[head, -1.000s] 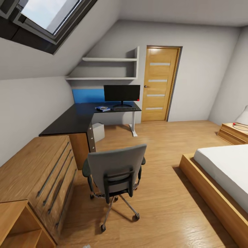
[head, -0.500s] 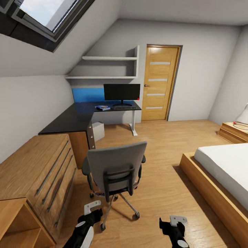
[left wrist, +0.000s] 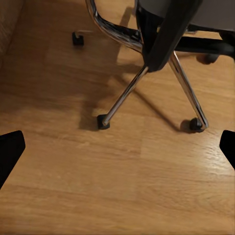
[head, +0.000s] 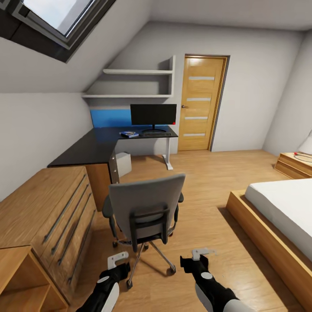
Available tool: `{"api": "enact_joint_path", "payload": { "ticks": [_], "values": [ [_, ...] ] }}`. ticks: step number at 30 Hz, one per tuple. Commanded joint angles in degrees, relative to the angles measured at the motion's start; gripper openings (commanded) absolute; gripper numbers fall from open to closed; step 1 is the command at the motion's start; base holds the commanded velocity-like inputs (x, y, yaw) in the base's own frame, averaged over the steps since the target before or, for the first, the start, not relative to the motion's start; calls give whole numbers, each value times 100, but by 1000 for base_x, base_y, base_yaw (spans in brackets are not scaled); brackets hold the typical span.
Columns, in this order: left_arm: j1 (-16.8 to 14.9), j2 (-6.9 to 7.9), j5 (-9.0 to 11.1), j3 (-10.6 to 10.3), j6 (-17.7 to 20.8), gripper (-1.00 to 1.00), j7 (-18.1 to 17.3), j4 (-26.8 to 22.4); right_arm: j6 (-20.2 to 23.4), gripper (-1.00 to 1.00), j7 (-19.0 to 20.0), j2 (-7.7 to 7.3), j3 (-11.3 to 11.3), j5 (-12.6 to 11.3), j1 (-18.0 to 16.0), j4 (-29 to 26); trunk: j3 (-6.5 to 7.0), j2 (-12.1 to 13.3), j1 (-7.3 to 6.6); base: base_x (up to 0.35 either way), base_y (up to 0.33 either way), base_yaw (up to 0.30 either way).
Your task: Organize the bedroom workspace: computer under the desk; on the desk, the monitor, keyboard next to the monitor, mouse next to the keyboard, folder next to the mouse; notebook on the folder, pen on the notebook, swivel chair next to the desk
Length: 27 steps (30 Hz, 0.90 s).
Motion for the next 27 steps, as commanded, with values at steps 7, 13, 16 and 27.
{"api": "enact_joint_path", "payload": {
  "ticks": [7, 13, 16, 27],
  "values": [
    [-1, -4, 32, -160, 45, 100, 23, 141, 850, 100, 484, 66, 209, -35, -344, -89, -132, -286, 154, 0, 0, 0],
    [-1, -4, 34, -553, 87, 100, 32, 220, 868, 100, 932, 75, 230, -91, -536, -50, -240, -526, 286, 0, 0, 0],
    [-4, -4, 35, -622, 122, 100, 34, 219, 678, 100, 997, 64, 229, -102, -561, 25, -294, -646, 352, 0, 0, 0],
    [-654, -4, 64, -684, 833, 100, 23, 159, 184, 100, 1072, -8, 207, -135, -586, 254, -491, -1088, 593, 0, 0, 0]
  ]
}}
